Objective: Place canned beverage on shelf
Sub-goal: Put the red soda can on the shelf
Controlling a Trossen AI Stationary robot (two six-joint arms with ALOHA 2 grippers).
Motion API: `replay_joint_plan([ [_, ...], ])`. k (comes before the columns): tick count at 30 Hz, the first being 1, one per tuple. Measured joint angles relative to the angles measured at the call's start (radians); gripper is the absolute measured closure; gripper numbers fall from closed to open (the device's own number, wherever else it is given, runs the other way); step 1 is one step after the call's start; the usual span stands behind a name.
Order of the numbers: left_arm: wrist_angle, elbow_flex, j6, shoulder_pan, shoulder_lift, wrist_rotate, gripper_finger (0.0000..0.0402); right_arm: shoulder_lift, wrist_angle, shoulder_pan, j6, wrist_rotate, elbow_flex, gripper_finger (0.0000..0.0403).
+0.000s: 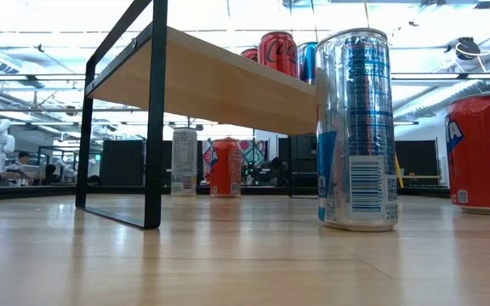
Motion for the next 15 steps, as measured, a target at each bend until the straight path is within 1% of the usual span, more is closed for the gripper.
replay_joint_plan([
  [7,0.000,0.001,0.015,0.004,0.007,-0.010,0.0107,0.024,0.020,-0.015,0.016,-0.002,0.000,0.0004],
  [15,0.001,0.002,0.015,0.004,0.031,0.009,0.0107,0.043,0.056,-0.036,0.019,-0.005,0.000,0.0008],
])
